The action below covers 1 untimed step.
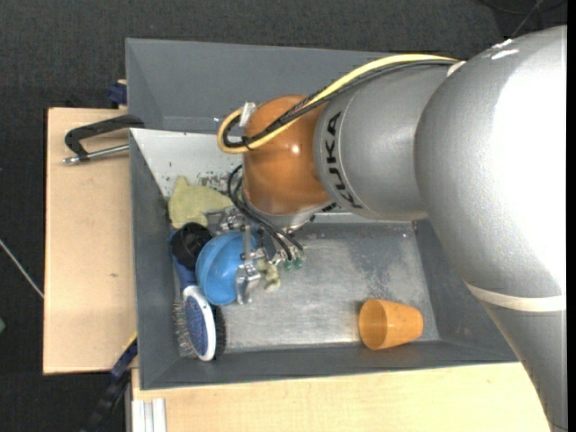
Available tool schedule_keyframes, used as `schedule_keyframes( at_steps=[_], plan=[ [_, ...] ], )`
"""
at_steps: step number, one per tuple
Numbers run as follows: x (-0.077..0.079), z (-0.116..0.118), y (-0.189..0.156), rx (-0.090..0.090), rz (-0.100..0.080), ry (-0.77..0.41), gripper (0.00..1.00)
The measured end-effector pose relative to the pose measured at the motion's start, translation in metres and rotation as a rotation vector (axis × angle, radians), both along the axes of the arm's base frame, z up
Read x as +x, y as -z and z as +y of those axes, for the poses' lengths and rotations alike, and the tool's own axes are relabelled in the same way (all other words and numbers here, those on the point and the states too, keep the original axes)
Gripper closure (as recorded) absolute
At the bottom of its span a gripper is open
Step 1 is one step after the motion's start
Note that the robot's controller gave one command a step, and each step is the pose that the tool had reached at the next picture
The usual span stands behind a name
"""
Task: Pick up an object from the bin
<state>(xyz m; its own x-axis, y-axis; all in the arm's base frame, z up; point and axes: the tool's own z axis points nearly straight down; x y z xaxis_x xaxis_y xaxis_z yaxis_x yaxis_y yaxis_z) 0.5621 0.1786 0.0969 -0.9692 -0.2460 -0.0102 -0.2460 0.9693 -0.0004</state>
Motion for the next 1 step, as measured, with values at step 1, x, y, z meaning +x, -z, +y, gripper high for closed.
schedule_keyframes(
  at_steps=[1],
  plan=[
    [0.003,0.0023,-0.0773,0.003,-0.004,-0.001,1.0]
  ],
)
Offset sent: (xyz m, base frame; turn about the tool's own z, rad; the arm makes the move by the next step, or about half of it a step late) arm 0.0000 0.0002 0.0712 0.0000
